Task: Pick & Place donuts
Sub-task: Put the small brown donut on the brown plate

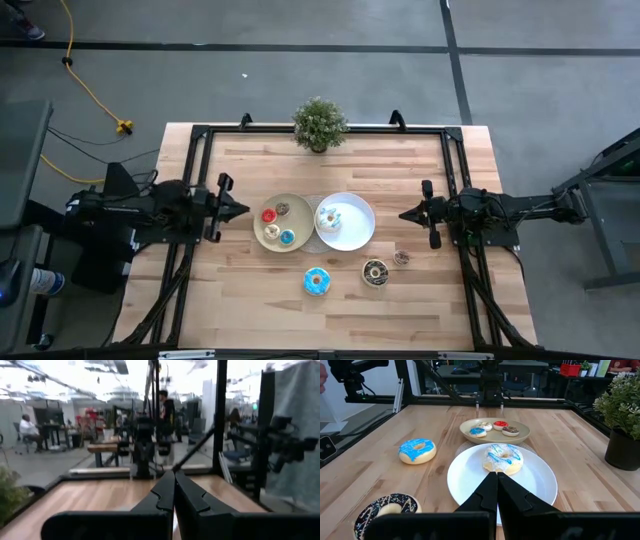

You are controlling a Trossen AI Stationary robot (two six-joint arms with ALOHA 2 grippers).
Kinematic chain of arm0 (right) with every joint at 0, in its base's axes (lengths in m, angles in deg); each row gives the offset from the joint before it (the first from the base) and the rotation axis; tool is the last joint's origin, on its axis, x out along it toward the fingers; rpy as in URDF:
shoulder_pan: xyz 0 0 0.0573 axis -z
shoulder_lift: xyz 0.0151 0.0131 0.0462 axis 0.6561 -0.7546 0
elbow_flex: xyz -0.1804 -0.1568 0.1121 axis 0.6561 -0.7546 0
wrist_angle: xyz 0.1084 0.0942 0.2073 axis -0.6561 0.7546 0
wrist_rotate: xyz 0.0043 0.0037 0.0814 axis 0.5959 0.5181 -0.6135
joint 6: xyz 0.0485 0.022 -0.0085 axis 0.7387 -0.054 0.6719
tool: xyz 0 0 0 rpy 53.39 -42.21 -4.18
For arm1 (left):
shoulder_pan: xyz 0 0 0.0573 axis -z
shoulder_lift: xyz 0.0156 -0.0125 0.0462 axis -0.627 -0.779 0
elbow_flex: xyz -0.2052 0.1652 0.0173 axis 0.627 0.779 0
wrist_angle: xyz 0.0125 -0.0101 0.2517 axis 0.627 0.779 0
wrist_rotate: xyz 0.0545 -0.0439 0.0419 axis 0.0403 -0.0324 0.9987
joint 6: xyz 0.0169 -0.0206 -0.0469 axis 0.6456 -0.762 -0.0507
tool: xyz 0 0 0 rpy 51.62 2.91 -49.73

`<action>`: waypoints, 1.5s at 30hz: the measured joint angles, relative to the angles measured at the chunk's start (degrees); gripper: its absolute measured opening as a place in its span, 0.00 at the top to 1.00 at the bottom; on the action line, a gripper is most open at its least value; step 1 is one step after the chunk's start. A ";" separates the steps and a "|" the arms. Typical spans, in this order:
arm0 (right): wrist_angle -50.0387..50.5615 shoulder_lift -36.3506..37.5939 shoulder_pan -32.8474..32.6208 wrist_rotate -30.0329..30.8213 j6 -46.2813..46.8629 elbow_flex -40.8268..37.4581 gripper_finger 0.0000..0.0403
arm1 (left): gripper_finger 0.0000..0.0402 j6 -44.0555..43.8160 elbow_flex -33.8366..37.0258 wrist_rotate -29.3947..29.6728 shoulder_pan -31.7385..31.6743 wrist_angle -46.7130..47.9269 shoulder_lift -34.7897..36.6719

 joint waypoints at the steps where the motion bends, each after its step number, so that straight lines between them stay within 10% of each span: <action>1: 0.00 0.00 0.01 -0.01 0.01 0.00 1.00 | 1.00 0.19 0.00 -0.06 0.02 0.88 0.00; 17: 0.01 0.01 0.01 0.00 0.00 -0.02 1.00 | 1.00 7.20 0.09 0.50 0.00 16.57 4.94; 45: 0.02 0.00 0.00 0.00 0.02 -0.02 1.00 | 1.00 7.19 0.09 4.54 -0.02 17.14 4.92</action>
